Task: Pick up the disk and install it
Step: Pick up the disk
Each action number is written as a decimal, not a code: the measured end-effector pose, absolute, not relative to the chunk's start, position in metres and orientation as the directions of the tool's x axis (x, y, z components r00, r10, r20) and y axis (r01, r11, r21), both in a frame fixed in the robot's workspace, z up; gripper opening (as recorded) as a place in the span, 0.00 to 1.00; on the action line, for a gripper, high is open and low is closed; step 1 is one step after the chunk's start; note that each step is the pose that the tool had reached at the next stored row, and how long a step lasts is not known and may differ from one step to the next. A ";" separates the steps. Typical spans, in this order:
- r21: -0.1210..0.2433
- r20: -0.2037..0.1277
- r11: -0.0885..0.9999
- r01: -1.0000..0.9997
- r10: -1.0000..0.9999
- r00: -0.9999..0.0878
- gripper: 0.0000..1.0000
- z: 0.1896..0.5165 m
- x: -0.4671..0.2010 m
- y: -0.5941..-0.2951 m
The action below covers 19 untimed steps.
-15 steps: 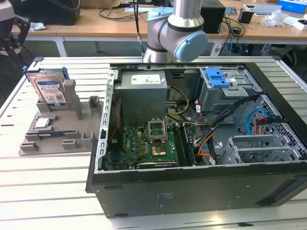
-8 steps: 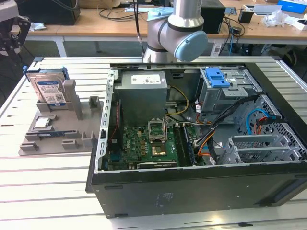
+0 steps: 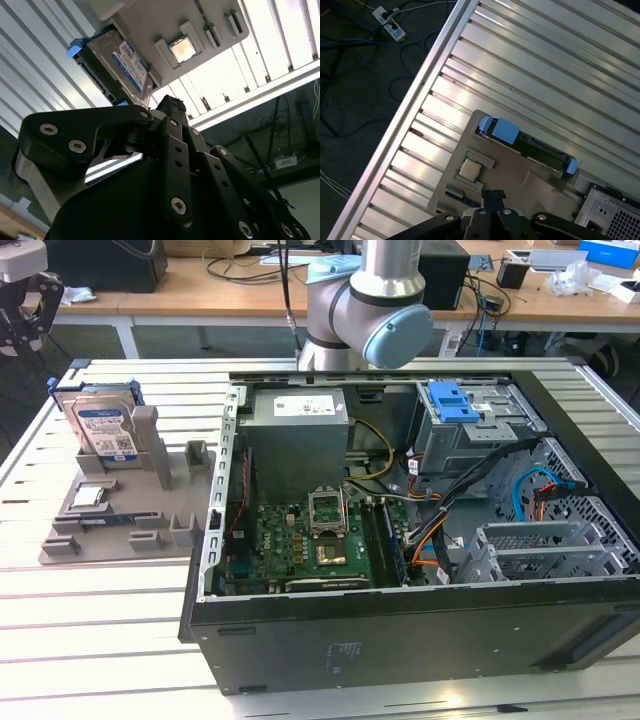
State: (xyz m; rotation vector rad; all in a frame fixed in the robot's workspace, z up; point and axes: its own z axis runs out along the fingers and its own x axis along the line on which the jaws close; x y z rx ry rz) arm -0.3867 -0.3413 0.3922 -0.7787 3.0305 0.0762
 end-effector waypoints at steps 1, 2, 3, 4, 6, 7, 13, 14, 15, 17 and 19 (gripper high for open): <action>0.044 -0.023 0.864 -0.502 -0.501 -0.865 0.11 0.392 -0.387 -0.341; 0.044 -0.023 0.858 -0.511 -0.511 -0.859 0.11 0.392 -0.387 -0.341; 0.044 -0.023 0.851 -0.523 -0.523 -0.852 0.11 0.392 -0.387 -0.341; 0.044 -0.023 0.845 -0.534 -0.533 -0.846 0.11 0.392 -0.387 -0.341; 0.044 -0.023 0.832 -0.554 -0.553 -0.833 0.11 0.392 -0.387 -0.341; 0.044 -0.023 0.825 -0.563 -0.562 -0.827 0.11 0.392 -0.387 -0.341; 0.044 -0.023 0.772 -0.634 -0.634 -0.773 0.11 0.392 -0.387 -0.341; 0.044 -0.023 0.759 -0.649 -0.649 -0.761 0.11 0.392 -0.387 -0.341; 0.044 -0.023 0.750 -0.660 -0.660 -0.751 0.11 0.392 -0.387 -0.341; 0.044 -0.023 0.730 -0.682 -0.682 -0.731 0.11 0.392 -0.387 -0.341; 0.044 -0.023 0.714 -0.699 -0.699 -0.715 0.11 0.392 -0.387 -0.341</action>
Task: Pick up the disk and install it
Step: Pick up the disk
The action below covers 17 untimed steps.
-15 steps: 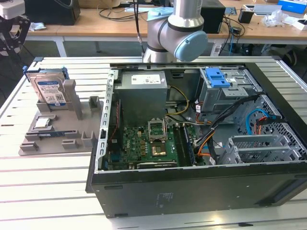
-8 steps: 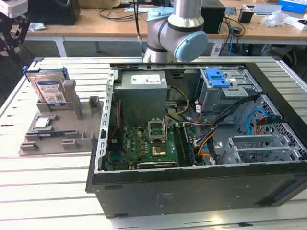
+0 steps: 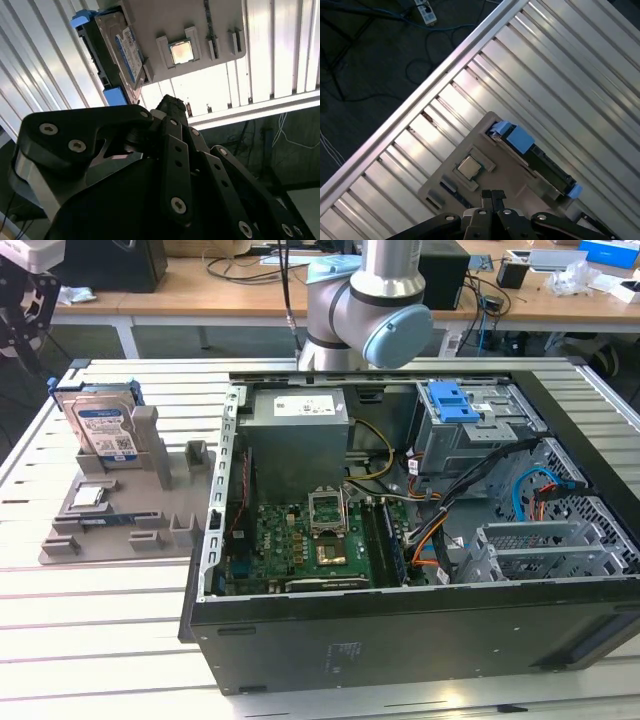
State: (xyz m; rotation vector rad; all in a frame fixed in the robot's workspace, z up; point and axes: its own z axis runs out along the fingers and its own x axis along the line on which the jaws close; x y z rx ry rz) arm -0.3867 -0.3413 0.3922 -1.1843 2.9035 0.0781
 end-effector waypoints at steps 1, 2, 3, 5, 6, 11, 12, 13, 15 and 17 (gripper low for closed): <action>0.044 -0.023 0.699 -0.714 -0.714 -0.700 0.11 0.392 -0.387 -0.341; 0.044 -0.023 0.686 -0.726 -0.726 -0.687 0.11 0.392 -0.387 -0.341; 0.044 -0.023 0.670 -0.741 -0.741 -0.671 0.11 0.392 -0.387 -0.341; 0.044 -0.023 0.640 -0.767 -0.767 -0.641 0.11 0.392 -0.387 -0.341; 0.044 -0.023 0.624 -0.780 -0.780 -0.626 0.11 0.392 -0.387 -0.341; 0.044 -0.023 0.567 -0.822 -0.822 -0.568 0.11 0.392 -0.387 -0.341; 0.044 -0.023 0.555 -0.831 -0.831 -0.556 0.11 0.392 -0.387 -0.341; 0.044 -0.023 0.546 -0.837 -0.837 -0.547 0.11 0.392 -0.387 -0.341; 0.044 -0.023 0.508 -0.860 -0.860 -0.509 0.11 0.392 -0.387 -0.341; 0.044 -0.023 0.474 -0.880 -0.880 -0.475 0.11 0.392 -0.387 -0.341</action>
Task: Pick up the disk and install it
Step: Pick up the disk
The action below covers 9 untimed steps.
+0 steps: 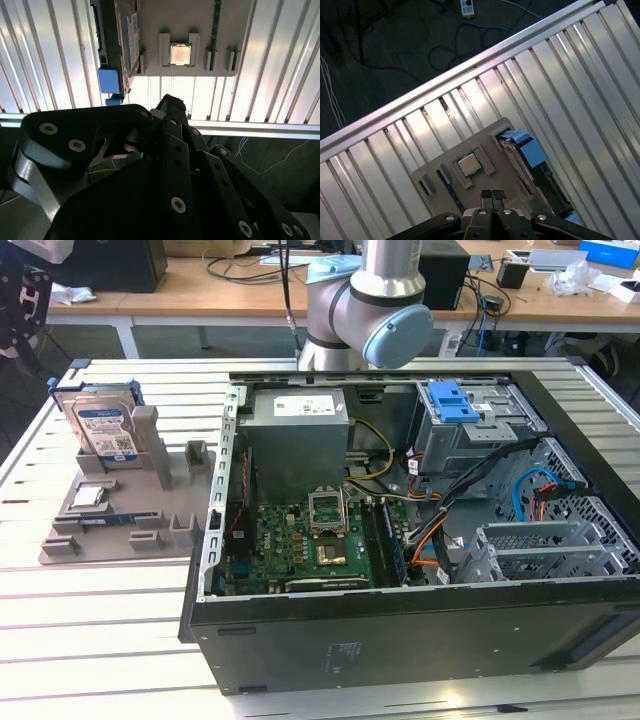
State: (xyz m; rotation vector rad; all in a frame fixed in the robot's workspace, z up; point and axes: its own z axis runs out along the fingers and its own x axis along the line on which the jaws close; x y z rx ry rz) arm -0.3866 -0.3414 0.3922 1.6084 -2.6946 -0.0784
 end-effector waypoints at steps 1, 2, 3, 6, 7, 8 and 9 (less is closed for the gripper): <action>0.044 -0.023 0.464 -0.885 -0.885 -0.465 0.11 0.392 -0.387 -0.341; 0.044 -0.023 0.451 -0.891 -0.891 -0.453 0.11 0.392 -0.387 -0.341; 0.044 -0.023 0.428 -0.902 -0.903 -0.430 0.11 0.392 -0.387 -0.341; 0.044 -0.023 0.382 -0.923 -0.923 -0.383 0.11 0.392 -0.387 -0.341; 0.044 -0.023 0.370 -0.928 -0.928 -0.371 0.11 0.392 -0.387 -0.341; 0.044 -0.023 0.360 -0.932 -0.932 -0.361 0.11 0.392 -0.387 -0.341; 0.044 -0.023 0.346 -0.937 -0.938 -0.347 0.11 0.392 -0.387 -0.341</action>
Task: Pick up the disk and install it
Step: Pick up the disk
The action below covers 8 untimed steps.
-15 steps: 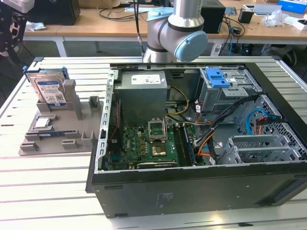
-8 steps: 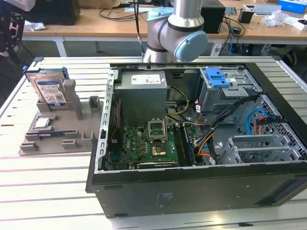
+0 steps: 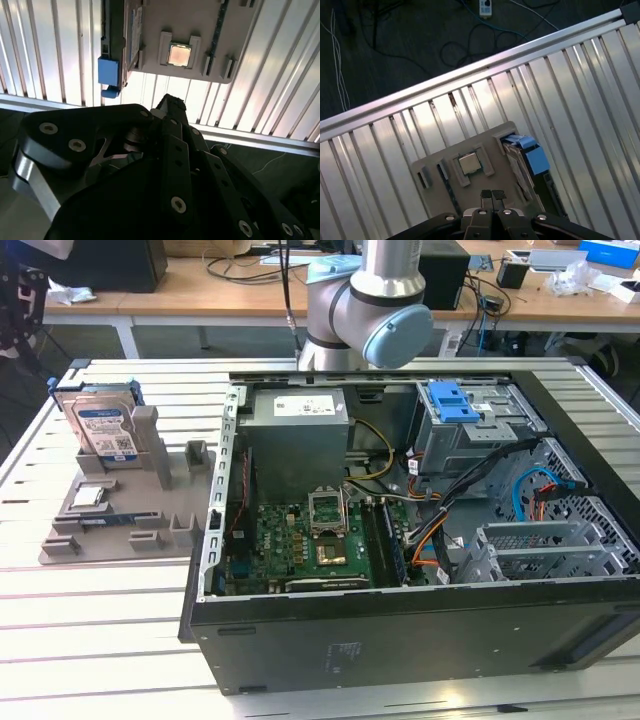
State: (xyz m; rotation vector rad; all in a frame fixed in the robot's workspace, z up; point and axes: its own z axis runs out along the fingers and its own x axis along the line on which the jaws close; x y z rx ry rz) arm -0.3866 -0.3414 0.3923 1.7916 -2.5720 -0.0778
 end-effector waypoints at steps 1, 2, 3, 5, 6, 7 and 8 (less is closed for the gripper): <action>0.044 -0.023 0.334 -0.942 -0.942 -0.335 0.11 0.392 -0.387 -0.341; 0.044 -0.023 0.323 -0.945 -0.946 -0.325 0.11 0.392 -0.387 -0.341; 0.044 -0.023 0.311 -0.949 -0.950 -0.313 0.11 0.392 -0.387 -0.341; 0.044 -0.023 0.286 -0.957 -0.958 -0.287 0.11 0.392 -0.387 -0.341; 0.044 -0.023 0.270 -0.962 -0.962 -0.271 0.11 0.392 -0.387 -0.341; 0.044 -0.023 0.259 -0.965 -0.965 -0.260 0.11 0.392 -0.387 -0.341; 0.044 -0.023 0.248 -0.968 -0.968 -0.249 0.11 0.392 -0.387 -0.341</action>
